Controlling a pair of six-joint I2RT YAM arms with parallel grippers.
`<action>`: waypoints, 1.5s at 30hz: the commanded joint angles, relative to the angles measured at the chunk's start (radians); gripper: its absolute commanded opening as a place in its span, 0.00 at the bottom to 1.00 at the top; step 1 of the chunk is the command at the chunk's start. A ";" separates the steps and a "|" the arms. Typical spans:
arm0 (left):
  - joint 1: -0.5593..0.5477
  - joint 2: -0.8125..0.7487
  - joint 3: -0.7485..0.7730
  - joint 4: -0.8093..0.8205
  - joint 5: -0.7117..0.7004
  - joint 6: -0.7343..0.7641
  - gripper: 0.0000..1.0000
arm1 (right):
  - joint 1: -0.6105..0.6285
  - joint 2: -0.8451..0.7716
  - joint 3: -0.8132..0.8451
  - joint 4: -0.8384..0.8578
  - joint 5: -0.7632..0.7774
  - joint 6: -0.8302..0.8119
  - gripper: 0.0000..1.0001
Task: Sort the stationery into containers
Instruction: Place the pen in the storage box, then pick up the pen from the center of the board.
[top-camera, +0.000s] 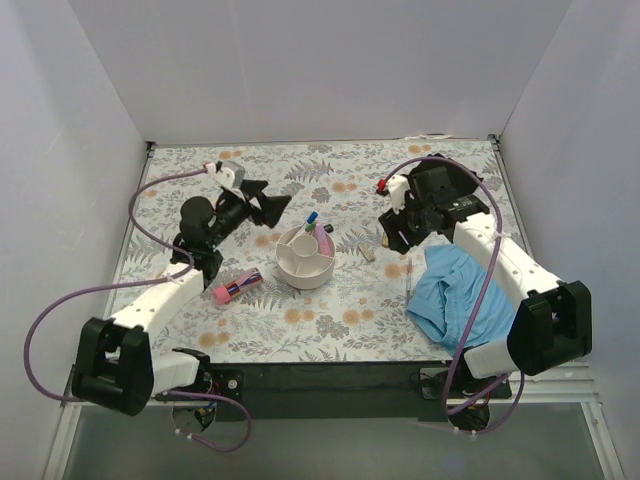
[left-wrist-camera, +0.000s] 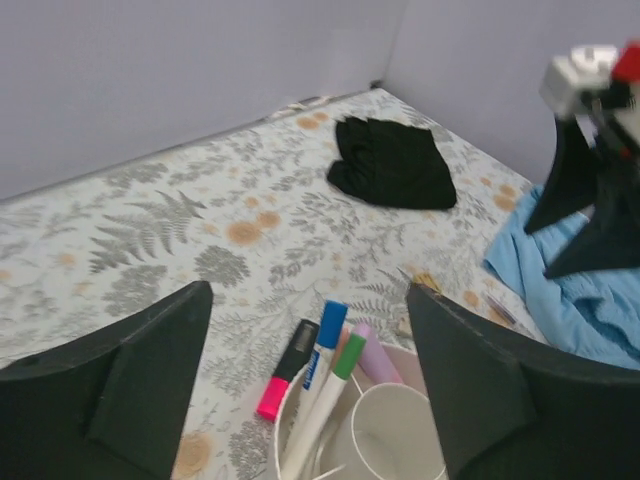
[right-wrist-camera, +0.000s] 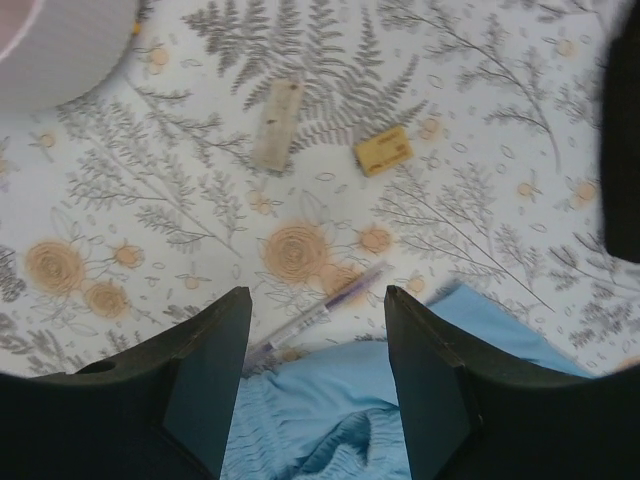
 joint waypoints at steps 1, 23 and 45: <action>0.014 -0.151 0.221 -0.574 -0.257 -0.029 0.69 | 0.117 -0.010 -0.039 -0.043 -0.178 -0.079 0.63; 0.055 0.006 0.232 -1.110 -0.154 -0.256 0.00 | 0.304 0.239 -0.058 0.243 -0.217 0.031 0.41; 0.075 0.007 0.211 -1.061 -0.269 -0.223 0.68 | -0.063 0.090 -0.286 0.220 0.203 0.592 0.61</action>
